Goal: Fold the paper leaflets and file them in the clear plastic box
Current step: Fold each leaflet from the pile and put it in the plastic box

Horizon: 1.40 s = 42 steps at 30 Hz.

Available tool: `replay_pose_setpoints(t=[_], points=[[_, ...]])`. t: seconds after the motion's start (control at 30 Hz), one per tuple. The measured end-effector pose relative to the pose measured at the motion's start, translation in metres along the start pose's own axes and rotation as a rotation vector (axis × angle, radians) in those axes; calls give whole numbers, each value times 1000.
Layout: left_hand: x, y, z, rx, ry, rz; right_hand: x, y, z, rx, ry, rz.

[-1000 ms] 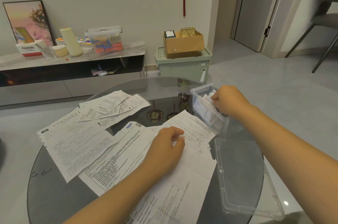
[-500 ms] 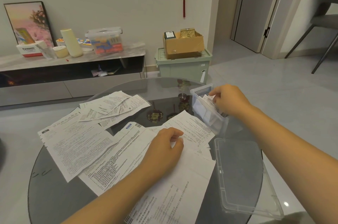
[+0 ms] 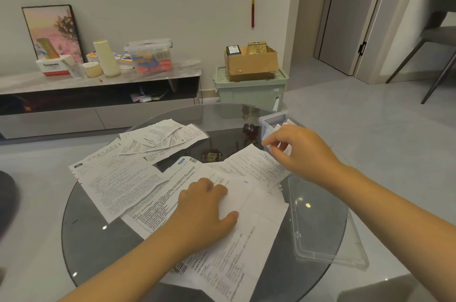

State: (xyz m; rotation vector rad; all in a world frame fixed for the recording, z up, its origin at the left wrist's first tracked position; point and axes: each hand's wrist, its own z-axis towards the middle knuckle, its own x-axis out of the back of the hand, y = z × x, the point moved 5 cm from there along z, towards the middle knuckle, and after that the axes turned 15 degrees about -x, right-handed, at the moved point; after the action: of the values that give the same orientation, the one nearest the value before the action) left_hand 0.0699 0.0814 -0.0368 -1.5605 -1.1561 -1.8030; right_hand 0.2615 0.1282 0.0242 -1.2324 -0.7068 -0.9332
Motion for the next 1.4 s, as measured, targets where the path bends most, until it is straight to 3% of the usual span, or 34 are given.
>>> replay_pose_setpoints(t=[0.27,0.6,0.77,0.97,1.2,1.4], points=[[-22,-9,-21,-100,-221,28,-33,-14,-37,151,-391,-185],[-22,-20,-17,-236,-199,-176,-62,-15,-56,276,-635,-334],[-18,-9,-23,-242,-219,-34,-64,-11,-65,281,-771,-446],[-30,0,-36,-204,-339,-68,-66,-7,-67,272,-744,-407],[-31,-5,-35,-181,-238,-222,-65,-3,-66,255,-648,-254],[-13,-13,-31,-186,-120,-194,-60,-2,-55,71,-481,-17]])
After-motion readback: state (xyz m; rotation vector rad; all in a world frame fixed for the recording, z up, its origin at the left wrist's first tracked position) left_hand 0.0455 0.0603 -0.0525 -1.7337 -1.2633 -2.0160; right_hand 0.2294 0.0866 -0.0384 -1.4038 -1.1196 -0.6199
